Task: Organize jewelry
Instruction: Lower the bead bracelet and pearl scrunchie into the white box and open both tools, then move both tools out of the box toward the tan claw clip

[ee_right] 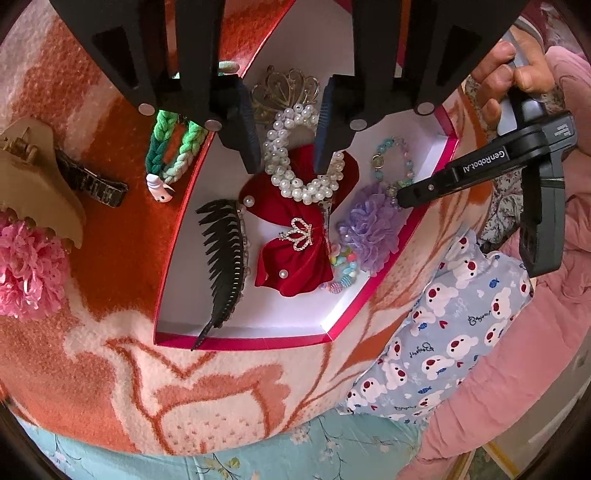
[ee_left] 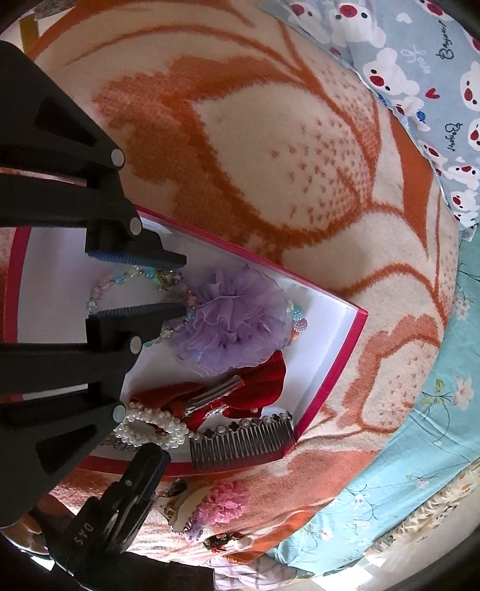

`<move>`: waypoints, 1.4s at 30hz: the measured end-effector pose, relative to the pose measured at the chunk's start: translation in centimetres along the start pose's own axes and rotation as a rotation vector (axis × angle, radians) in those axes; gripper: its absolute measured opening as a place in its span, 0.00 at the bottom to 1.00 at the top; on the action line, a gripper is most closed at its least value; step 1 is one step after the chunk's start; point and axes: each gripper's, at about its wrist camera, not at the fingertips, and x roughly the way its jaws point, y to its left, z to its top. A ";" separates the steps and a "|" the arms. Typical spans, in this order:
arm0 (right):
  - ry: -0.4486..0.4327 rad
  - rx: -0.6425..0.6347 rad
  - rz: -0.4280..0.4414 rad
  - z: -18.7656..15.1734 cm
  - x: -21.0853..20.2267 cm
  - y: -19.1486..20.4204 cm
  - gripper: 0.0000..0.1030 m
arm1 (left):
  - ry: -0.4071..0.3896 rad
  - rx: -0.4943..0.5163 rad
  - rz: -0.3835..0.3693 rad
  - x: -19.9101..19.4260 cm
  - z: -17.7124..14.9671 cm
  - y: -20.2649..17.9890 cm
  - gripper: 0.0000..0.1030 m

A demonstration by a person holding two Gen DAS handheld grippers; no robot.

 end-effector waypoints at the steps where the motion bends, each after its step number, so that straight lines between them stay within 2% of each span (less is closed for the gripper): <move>1: -0.003 0.002 0.003 0.0 -0.2 0.0 0.31 | -0.001 0.002 0.000 -0.1 -0.1 -0.1 0.17; 6: -0.037 0.012 0.018 -0.3 -2.0 -0.1 0.32 | -0.016 0.007 -0.006 -1.2 -0.5 -0.5 0.27; 20: -0.139 0.089 -0.036 -1.7 -8.8 -3.8 0.35 | -0.031 0.049 -0.065 -3.1 -1.3 -4.1 0.27; 42: -0.230 0.222 -0.159 -4.1 -15.6 -11.8 0.36 | -0.009 0.164 -0.159 -3.6 -2.3 -11.9 0.27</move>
